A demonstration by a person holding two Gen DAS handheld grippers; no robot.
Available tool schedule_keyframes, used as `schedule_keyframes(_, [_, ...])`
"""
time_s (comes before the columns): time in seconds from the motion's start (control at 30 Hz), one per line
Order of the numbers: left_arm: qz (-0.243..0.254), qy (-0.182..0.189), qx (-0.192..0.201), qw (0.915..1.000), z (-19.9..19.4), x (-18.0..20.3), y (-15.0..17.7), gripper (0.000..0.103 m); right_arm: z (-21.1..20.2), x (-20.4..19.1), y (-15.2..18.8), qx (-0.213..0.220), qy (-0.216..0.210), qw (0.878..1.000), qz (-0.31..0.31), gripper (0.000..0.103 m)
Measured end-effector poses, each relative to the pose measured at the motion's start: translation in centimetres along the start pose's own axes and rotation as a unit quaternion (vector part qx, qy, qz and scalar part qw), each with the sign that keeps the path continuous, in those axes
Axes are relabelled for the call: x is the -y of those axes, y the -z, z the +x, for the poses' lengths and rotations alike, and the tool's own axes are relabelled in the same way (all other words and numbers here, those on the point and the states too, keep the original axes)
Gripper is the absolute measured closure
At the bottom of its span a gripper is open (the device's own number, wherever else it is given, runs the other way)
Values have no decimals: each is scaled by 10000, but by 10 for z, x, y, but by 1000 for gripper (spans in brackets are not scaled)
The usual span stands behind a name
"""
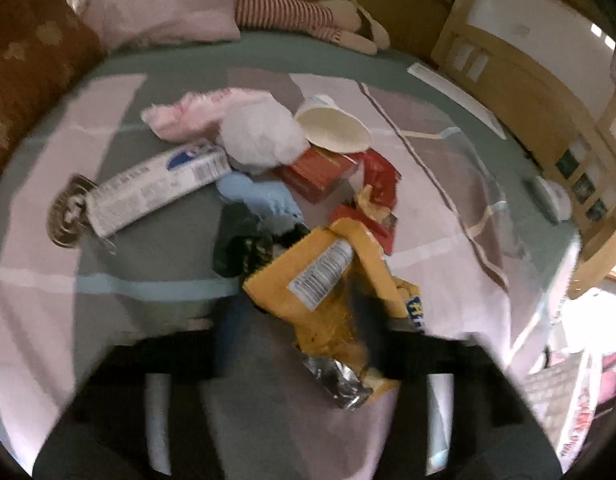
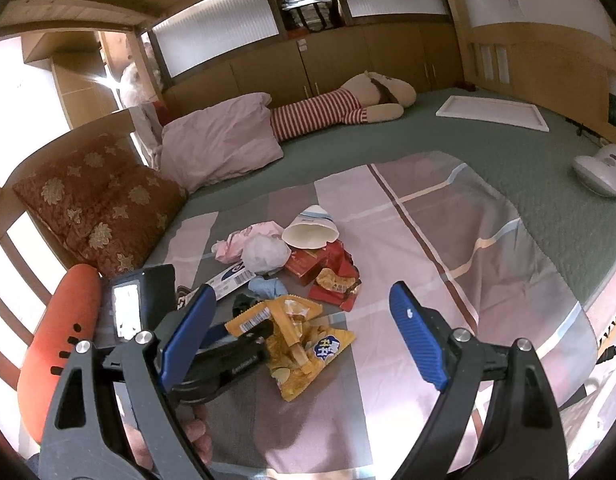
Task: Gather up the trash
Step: 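Grasp the yellow chip bag with the left tool while the right tool grasps the red wrapper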
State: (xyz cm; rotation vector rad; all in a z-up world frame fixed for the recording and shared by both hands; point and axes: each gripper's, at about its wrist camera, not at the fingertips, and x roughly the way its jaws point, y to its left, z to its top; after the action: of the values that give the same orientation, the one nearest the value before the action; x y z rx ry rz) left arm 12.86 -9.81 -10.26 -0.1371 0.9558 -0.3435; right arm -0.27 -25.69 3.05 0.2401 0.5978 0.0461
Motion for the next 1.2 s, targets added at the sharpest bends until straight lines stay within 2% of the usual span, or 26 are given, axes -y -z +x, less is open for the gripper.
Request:
schedule_keyframes(0.07, [46,122,150,9998,-9,1,-1,80,2,0,-1,-20,28,10000,-5,16])
schedule_keyframes(0.2, [33,398,503,9979,-54,-1,-7,92,12,8,-8,-63,245,9997,-5,16])
schedule_keyframes(0.33, [61,352,1232,9917,-123,-18,-14,92,37,19,-21,-222,422,9988,140,16])
schedule_keyframes(0.4, [15,372,1553,9872,-157,-32,-14,92,62,21,-24,-516,435,9976,126,16])
schedule_keyframes(0.47, [47,67,1937,9810,-190,-48,-11,92,94,18,-25,-881,421,9952,-16,16])
schedule_keyframes(0.5, [52,-294,2115,9769,-204,-56,-10,92,108,17,-24,-1016,438,9938,-109,16])
schedule_keyframes(0.57, [22,-641,2327,9704,-220,-69,-6,92,144,14,-18,-1335,581,9887,-369,16])
schedule_keyframes(0.63, [-60,-804,2378,9680,-228,-83,-4,92,173,14,-12,-1555,703,9841,-483,16])
schedule_keyframes(0.7, [-126,-846,2320,9689,-228,-92,-2,92,206,14,-3,-1794,835,9781,-638,16])
schedule_keyframes(0.8, [-140,-917,2268,9695,-226,-96,-1,92,237,14,6,-1848,1056,9732,-870,17])
schedule_keyframes(0.83, [-147,-915,2256,9698,-226,-98,-1,92,244,13,9,-1854,1042,9727,-930,19])
schedule_keyframes(0.9, [-141,-922,2246,9700,-224,-97,-2,92,254,12,14,-1979,994,9695,-1046,33])
schedule_keyframes(0.93, [-148,-901,2242,9703,-224,-96,-3,92,254,11,15,-1976,1005,9689,-1102,33])
schedule_keyframes(0.97, [-145,-878,2240,9705,-223,-97,-3,92,251,11,15,-1980,965,9685,-1164,42])
schedule_keyframes(1.0, [-124,-859,2239,9707,-222,-96,-3,92,248,10,13,-2018,969,9675,-1173,57])
schedule_keyframes(1.13, [-73,-758,2284,9706,-225,-94,-2,92,212,13,-3,-2022,798,9731,-759,59])
schedule_keyframes(1.2, [-34,-721,2295,9706,-225,-92,-2,92,177,6,-11,-1804,552,9795,-708,59])
